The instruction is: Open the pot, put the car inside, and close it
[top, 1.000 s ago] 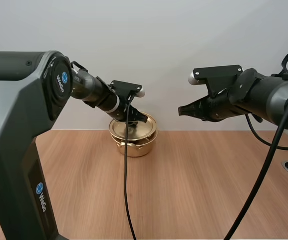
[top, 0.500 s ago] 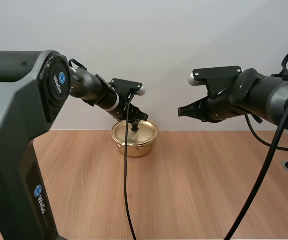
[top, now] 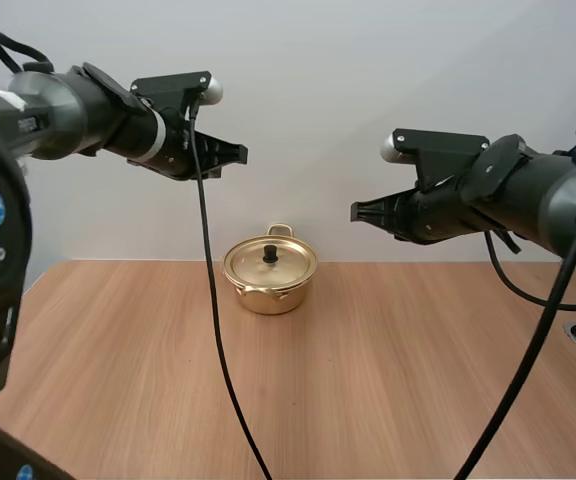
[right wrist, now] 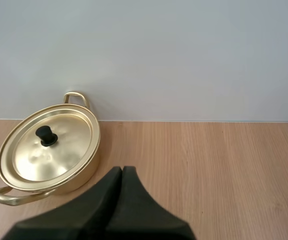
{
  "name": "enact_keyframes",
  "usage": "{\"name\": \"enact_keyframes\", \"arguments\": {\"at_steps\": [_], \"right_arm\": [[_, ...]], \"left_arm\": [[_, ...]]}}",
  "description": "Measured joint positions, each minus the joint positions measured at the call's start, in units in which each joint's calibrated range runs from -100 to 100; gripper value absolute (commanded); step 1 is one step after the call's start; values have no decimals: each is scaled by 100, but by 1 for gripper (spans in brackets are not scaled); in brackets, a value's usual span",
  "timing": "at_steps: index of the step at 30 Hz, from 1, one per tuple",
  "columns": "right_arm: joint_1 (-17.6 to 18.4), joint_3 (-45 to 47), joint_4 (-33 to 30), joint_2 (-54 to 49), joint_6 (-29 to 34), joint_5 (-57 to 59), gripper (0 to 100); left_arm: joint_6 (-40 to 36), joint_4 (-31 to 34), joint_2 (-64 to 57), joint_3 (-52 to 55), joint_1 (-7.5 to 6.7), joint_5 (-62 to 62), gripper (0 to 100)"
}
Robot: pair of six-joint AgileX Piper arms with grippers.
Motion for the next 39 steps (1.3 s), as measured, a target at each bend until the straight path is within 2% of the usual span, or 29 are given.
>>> {"name": "enact_keyframes", "arguments": {"at_steps": [3, 5, 8, 12, 16, 18, 26, 30, 34, 39], "right_arm": [[23, 400, -54, -412, -10, -572, 0], [23, 765, -158, -748, -85, -1120, 0], [23, 1350, -180, -1290, -297, -1904, 0], [23, 2138, -279, -1947, -384, -2655, 0], [23, 2734, -544, -2456, -384, -2669, 0], [23, 3005, -544, -2730, -384, -2535, 0], [23, 3796, -268, -4006, -340, -2596, 0], [23, 4130, -468, -4332, -340, -2567, 0], [23, 4258, -672, -4571, -340, -2606, 0], [23, 4258, -672, -4638, -340, -2606, 0]], "left_arm": [[-325, 8, -508, 447, 43, 539, 0], [-410, 8, -890, 829, -18, 608, 0], [-349, 8, -1490, 1461, -263, 416, 0], [-50, 47, -2200, 2256, -681, -570, 0], [40, 88, -2902, 3057, -1069, -1549, 0], [75, 76, -3302, 3435, -1179, -2103, 0], [86, -182, -4767, 5035, -1197, -4202, 0], [94, -234, -5562, 5876, -1197, -5243, 0], [315, -525, -6317, 6675, -1062, -6359, 0], [343, -563, -7276, 7452, -980, -7617, 0]]}}
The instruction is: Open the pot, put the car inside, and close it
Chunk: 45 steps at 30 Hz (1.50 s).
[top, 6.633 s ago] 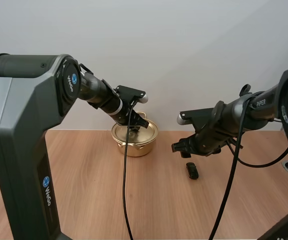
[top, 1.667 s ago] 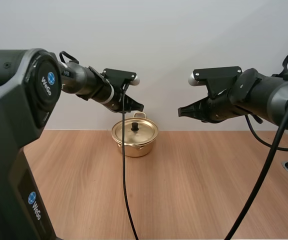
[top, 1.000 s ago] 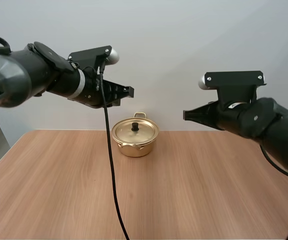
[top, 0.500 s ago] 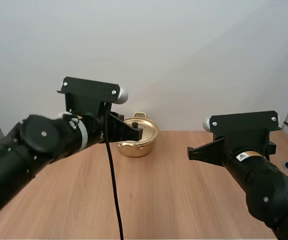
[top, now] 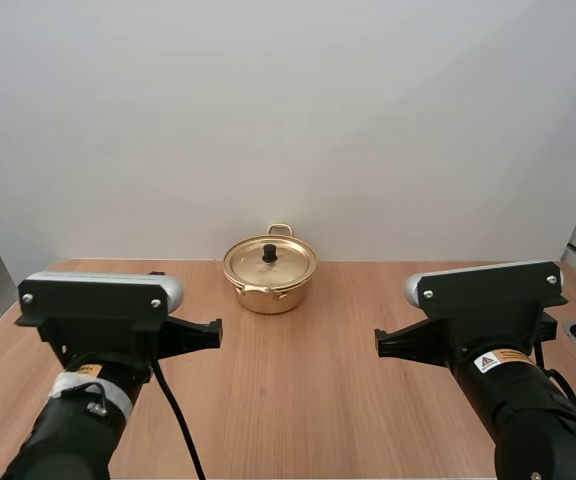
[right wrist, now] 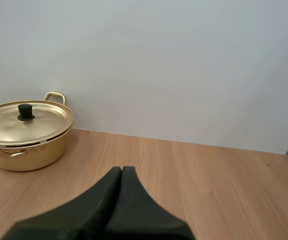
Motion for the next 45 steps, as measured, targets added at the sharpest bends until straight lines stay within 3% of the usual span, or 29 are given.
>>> {"name": "enact_keyframes", "arguments": {"at_steps": [8, 14, 18, 24, 30, 36, 45], "right_arm": [[0, 377, 134, 0, 0, -465, 0], [0, 741, -183, 0, -8, -1183, 0], [74, 741, -248, -15, 2, -995, 0], [179, 741, -152, -688, 100, 474, 0], [201, 741, -750, -1320, 663, 1836, 0], [256, 741, -842, -1321, 894, 1975, 0], [288, 741, -842, -1321, 894, 1975, 0]], "left_arm": [[0, 143, -1179, 63, 10, -1148, 0], [0, 160, -1189, 63, 10, -1148, 0], [0, 160, -1189, 63, 10, -1013, 0], [0, 169, -1189, 63, 10, 371, 0], [0, 429, -1189, 63, 17, 1882, 0], [-10, 1173, -1189, 63, 25, 2990, 0], [-10, 1426, -1189, 63, 34, 4870, 0]]}}
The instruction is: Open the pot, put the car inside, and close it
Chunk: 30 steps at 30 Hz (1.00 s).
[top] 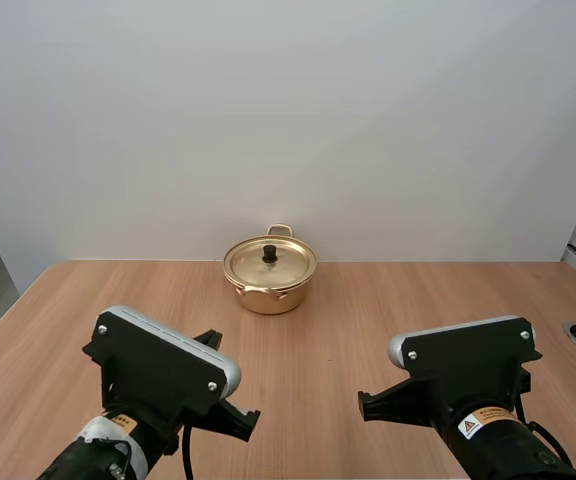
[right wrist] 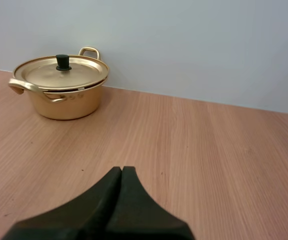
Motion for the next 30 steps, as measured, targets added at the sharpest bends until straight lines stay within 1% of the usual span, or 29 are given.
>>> {"name": "enact_keyframes", "arguments": {"at_steps": [4, 10, 30], "right_arm": [[0, 0, 0, 0, 0, 0, 0], [0, 0, 0, 0, 0, 0, 0], [0, 0, 0, 0, 0, 0, 0]], "left_arm": [[0, 211, 0, 0, 0, 52, 0], [0, 214, 0, 0, 0, -259, 0], [0, 214, 0, 0, 0, -259, 0]]}}
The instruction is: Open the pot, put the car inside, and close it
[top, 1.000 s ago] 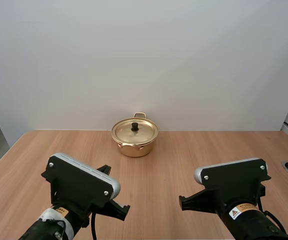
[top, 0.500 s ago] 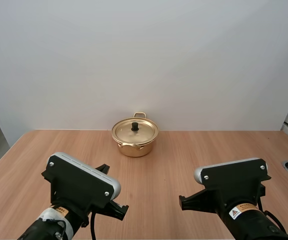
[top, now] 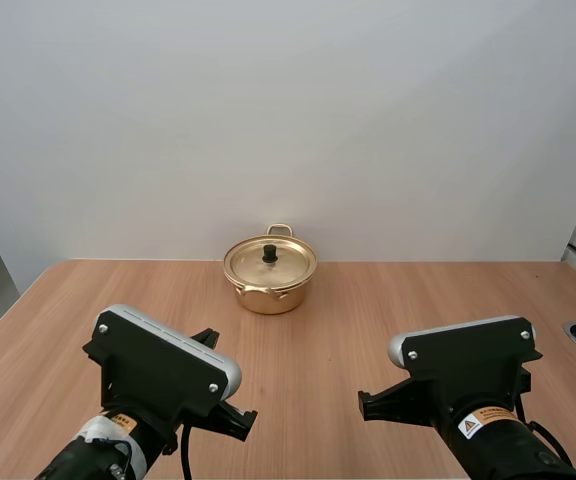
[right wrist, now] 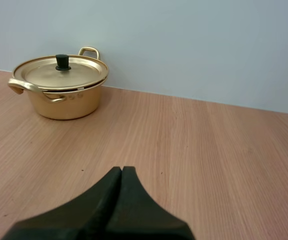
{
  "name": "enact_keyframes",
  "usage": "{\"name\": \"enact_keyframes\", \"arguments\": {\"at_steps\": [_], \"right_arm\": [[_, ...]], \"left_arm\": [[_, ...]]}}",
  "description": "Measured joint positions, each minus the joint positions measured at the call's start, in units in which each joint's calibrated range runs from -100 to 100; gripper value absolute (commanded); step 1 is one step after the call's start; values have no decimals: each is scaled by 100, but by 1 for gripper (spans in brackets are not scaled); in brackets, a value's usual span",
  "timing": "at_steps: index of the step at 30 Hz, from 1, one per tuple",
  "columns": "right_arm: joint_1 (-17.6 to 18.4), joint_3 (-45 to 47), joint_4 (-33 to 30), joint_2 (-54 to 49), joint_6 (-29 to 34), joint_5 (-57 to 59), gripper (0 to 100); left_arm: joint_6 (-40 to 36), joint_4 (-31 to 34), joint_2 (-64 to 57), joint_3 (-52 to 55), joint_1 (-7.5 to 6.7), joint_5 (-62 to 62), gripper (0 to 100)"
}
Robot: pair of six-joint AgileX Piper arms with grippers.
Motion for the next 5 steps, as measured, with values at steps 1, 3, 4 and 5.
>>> {"name": "enact_keyframes", "arguments": {"at_steps": [1, 3, 4, 5], "right_arm": [[0, 0, 0, 0, 0, 0, 0], [0, 0, 0, 0, 0, 0, 0], [0, 0, 0, 0, 0, 0, 0], [0, 0, 0, 0, 0, 0, 0]], "left_arm": [[0, 0, 0, 0, 0, 0, 0], [0, 0, 0, 0, 0, 0, 0], [0, 0, 0, 0, 0, 0, 0], [0, 0, 0, 0, 0, 0, 0]]}}
